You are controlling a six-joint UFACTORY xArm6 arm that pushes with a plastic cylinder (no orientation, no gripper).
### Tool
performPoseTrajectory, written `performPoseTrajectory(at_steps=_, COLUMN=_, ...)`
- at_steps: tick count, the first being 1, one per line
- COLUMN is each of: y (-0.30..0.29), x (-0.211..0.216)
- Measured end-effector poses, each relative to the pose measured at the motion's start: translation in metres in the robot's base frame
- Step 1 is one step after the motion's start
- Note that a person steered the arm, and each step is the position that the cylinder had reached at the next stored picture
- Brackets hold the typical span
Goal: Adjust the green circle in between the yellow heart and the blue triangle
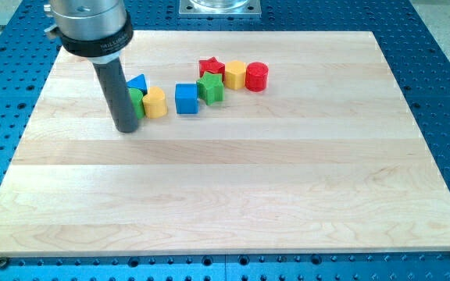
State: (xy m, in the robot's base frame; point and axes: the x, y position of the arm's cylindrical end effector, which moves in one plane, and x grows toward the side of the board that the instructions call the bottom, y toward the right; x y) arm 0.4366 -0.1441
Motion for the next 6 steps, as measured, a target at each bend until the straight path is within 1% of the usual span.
performPoseTrajectory(at_steps=1, y=0.001, x=0.009)
performPoseTrajectory(at_steps=2, y=-0.046, x=0.003)
performPoseTrajectory(at_steps=3, y=-0.038, x=-0.019)
performPoseTrajectory(at_steps=5, y=0.030, x=-0.024)
performPoseTrajectory(at_steps=6, y=0.020, x=-0.021)
